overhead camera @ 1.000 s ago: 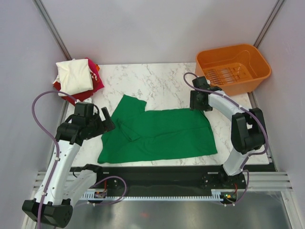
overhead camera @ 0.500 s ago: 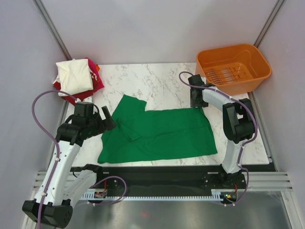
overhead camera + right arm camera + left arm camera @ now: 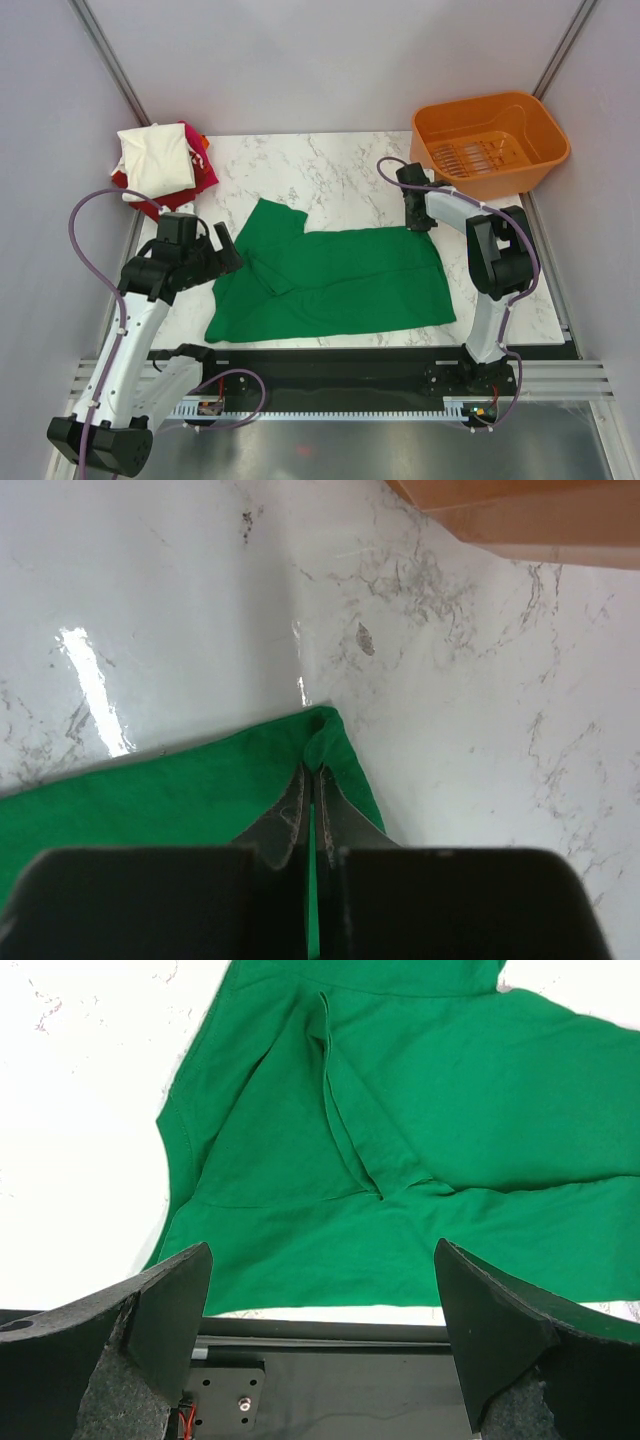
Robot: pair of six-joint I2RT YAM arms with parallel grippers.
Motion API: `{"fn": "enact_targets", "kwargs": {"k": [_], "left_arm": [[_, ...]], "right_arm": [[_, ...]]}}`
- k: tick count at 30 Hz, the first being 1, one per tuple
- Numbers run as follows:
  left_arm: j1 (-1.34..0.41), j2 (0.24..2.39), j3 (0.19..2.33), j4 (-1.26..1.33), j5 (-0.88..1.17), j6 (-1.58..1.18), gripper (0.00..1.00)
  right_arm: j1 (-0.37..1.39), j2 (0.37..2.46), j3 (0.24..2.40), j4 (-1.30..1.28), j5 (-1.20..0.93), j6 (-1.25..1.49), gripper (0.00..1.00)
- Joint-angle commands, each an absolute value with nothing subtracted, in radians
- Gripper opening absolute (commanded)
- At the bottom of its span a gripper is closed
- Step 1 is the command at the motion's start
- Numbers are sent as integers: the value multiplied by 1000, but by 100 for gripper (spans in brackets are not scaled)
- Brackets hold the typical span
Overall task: Fold and stack the t-shirts
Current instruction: Fold the tshirt
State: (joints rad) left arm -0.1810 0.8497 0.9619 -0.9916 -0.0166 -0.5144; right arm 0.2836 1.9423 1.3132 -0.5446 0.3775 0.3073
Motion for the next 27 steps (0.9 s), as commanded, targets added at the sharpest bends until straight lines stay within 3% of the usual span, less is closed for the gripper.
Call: {"fn": "enact_targets", "kwargs": {"k": [1,9,20,27], "left_arm": [[-181,864,962,-956,-6,-480,100],[-181,1123,1115,-864,35,-431,100],[-181,1829,1567,-815,-100,-391,95],[-181,2162,1819,-799,-87,-327,90]], "right_arm": [[270,1917,1298,-522,403,313,0],[270,1786,1318,-555,373,310,0],[273,1652,1255,-549,242,307,0],[273,1602,1239,-545,190,302,0]]}}
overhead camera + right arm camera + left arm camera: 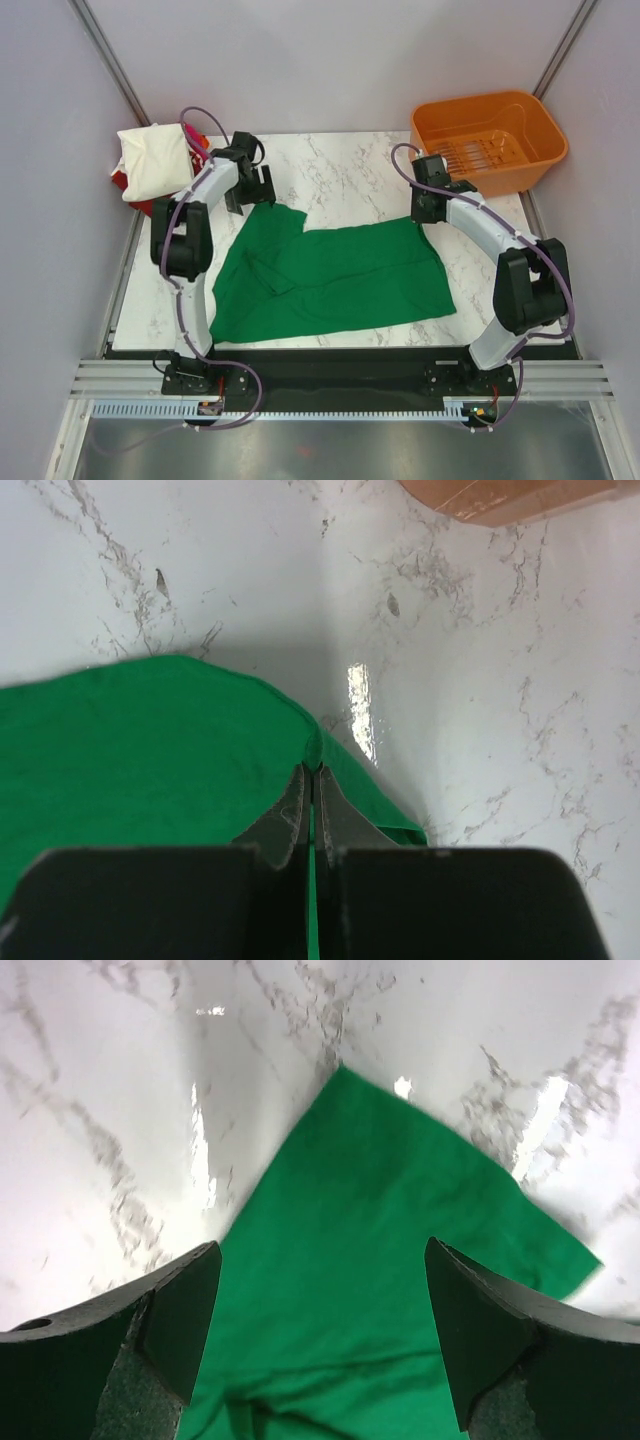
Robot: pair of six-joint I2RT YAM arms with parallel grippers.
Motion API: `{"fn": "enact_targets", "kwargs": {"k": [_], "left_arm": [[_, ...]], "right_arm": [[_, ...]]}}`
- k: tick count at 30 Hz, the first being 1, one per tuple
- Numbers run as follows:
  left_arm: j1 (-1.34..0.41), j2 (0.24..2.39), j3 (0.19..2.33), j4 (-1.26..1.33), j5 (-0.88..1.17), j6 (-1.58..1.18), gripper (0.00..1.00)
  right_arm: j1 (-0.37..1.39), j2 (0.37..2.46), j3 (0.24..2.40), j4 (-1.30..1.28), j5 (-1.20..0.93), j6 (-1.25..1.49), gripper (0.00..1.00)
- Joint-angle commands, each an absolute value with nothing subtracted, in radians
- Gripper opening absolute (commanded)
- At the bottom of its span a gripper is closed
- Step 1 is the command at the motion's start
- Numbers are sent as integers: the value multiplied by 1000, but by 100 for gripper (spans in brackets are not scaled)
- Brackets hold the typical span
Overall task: Fold and stack the t-shirts
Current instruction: Fold the tshirt
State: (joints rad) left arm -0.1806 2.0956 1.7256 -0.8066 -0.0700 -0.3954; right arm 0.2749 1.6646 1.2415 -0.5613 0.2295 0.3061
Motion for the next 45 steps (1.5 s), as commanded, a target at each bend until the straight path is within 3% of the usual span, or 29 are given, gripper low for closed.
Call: {"fn": "enact_targets", "kwargs": {"k": [1,6,9,15,20,23,25,26,38,45], "left_arm": [[-181,2184,1834,-795,-86,-321,89],[-172,2250,1890,-775,-98,-262,88],[-155,2290,1925,-772,-78,-261,83],[-150,2333,1914,-772,-34,-256,60],[-152,2342,1887,-770,-26,-242,54],[-153,2348,1885,-769,-6,-245,36],[-153,2358,1899,-769,23,-248,5],[-152,2362,1910,-770,21,-249,2],[-149,2425,2290,-871,35,-189,2],[-140,2361,2362,-908,41,-196,2]], "right_arm": [[273,1598,1238,-546,190,302,0],[273,1586,1235,-545,157,305,0],[272,1586,1226,-535,147,307,0],[273,1594,1227,-534,153,307,0],[273,1601,1227,-532,156,310,0],[272,1606,1224,-531,156,308,0],[273,1605,1223,-529,156,308,0],[273,1605,1221,-529,158,308,0],[195,1727,1373,-535,160,322,0],[163,1775,1453,-571,212,313,0]]}}
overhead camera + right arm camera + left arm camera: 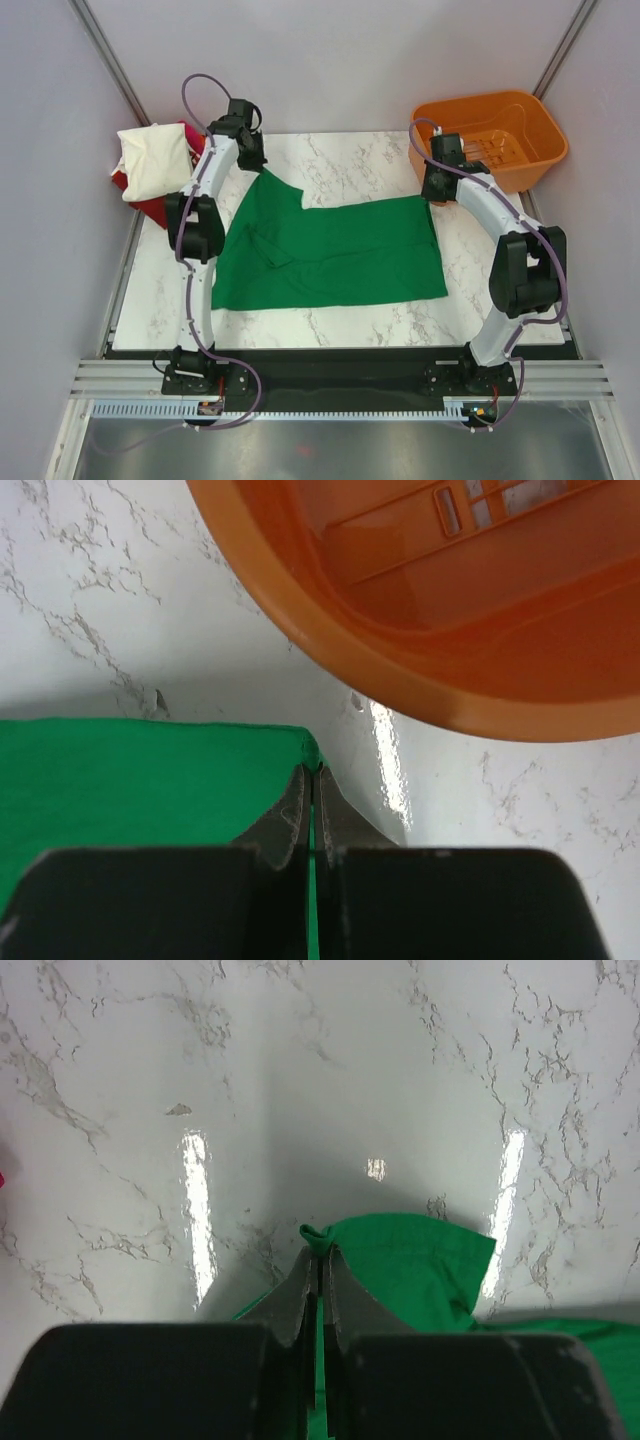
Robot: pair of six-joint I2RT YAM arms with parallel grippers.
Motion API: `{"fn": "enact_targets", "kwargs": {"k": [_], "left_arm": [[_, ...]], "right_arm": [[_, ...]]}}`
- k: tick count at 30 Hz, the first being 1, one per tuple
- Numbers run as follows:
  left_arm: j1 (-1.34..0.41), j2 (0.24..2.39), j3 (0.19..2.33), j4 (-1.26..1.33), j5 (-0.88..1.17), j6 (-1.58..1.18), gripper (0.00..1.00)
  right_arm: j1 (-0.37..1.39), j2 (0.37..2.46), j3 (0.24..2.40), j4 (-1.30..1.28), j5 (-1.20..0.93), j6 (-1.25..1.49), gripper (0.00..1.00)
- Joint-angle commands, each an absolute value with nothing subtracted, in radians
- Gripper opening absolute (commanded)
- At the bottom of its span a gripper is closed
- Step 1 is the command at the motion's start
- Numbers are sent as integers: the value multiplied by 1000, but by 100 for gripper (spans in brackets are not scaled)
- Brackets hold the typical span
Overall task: Fold and stack the t-shirts
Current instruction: Fold the tshirt
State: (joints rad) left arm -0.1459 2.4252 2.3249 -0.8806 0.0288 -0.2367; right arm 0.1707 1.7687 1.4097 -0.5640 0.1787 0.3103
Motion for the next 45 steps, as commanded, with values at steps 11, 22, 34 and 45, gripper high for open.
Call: {"fn": "enact_targets", "kwargs": {"k": [11,22,34,45], "left_arm": [[-143,1938,1880,-870,-54,-264,2],[-184,1462,1421,-848,-22,-305,2],[-206,1145,1050,-905,-6,-374,2],[-235,1031,980,-1003,-5,-475,2]], "right_arm": [[158,1715,1367,-561,247,313,0],[158,1618,1246,-555,224,344,0],[160,1460,1080,-572,219,360,0],[160,1345,922,-580,235,405,0]]}}
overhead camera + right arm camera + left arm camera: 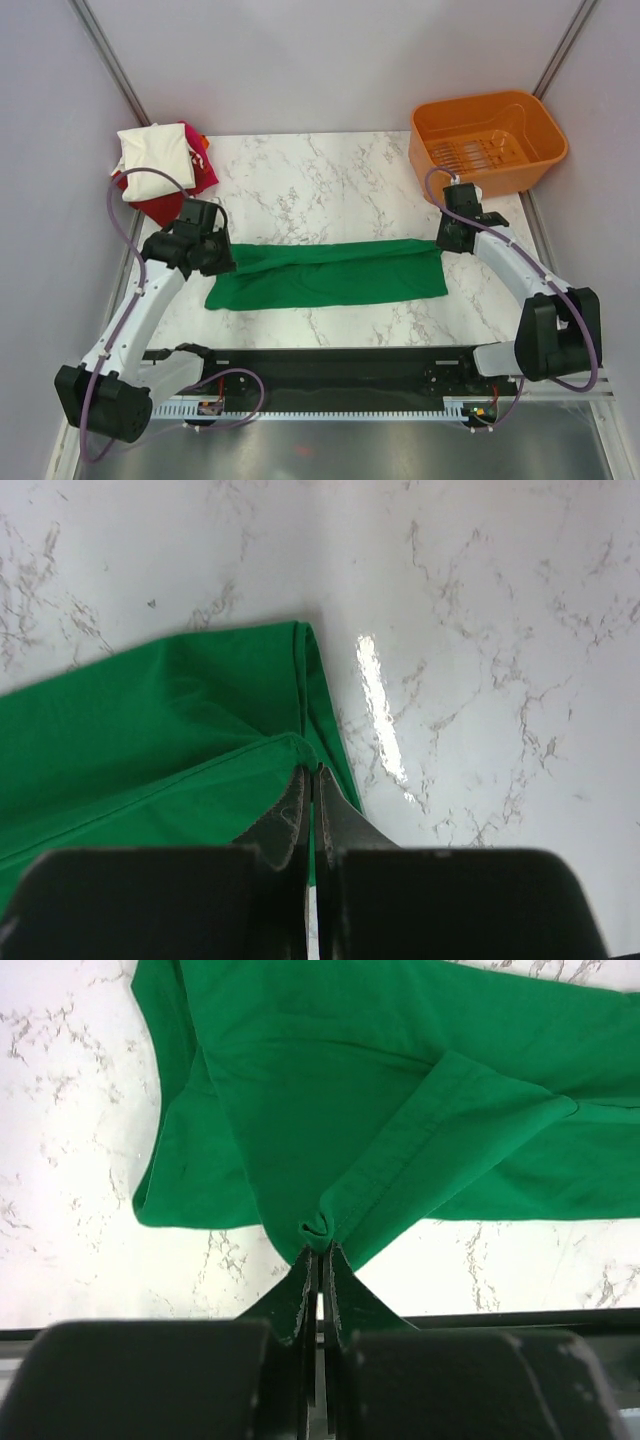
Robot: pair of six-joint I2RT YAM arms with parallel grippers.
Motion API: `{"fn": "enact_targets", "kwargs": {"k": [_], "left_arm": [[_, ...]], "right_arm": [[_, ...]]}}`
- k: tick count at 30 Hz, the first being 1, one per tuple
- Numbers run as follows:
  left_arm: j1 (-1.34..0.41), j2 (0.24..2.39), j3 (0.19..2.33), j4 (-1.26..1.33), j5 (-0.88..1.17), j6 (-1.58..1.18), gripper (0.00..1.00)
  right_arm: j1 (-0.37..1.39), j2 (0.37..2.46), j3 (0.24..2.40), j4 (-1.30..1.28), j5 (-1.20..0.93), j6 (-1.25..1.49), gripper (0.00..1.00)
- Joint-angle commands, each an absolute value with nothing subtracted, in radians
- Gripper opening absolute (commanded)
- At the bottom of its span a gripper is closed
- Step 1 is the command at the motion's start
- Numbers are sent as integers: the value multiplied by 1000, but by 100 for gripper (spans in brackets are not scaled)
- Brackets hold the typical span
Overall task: Fold and stack the t-shirts
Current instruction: Fold the tshirt
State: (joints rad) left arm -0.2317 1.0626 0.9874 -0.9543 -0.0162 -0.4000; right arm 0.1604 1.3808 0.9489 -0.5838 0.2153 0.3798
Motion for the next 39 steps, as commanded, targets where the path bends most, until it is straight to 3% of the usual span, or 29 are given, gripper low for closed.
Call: {"fn": "enact_targets", "kwargs": {"k": [1,4,6,8,9,10,11,12,13,19,29,37,39], "left_arm": [[-235,1022,964,-1020,-6,-501,2],[-235,1003,944,-1038,20,-535,2],[-235,979,928,-1058,50,-554,8],[-235,956,901,-1083,84,-561,15],[-236,936,888,-1088,97,-575,20],[-236,899,867,-1092,107,-578,30],[-235,881,862,-1101,126,-581,62],[-236,867,859,-1107,127,-583,87],[-235,853,870,-1117,123,-584,100],[-235,986,957,-1106,14,-592,100],[-219,1365,1051,-950,-109,-591,97],[-193,1652,1071,-879,-189,-610,93],[-196,1695,1072,-858,-198,-618,88]], "right_arm": [[160,1338,908,-586,259,420,0],[160,1312,882,-589,276,439,0],[160,1280,850,-597,275,452,2],[158,1255,827,-604,268,471,20],[158,1235,809,-609,281,479,32],[160,1227,801,-615,278,485,76],[160,1218,793,-627,273,494,98],[160,1198,795,-632,270,500,98],[158,1189,801,-637,268,505,98],[158,1186,900,-591,215,476,98],[205,1540,1060,-561,104,394,98],[256,1672,1085,-525,92,383,98],[261,1695,1080,-520,91,382,98]]}}
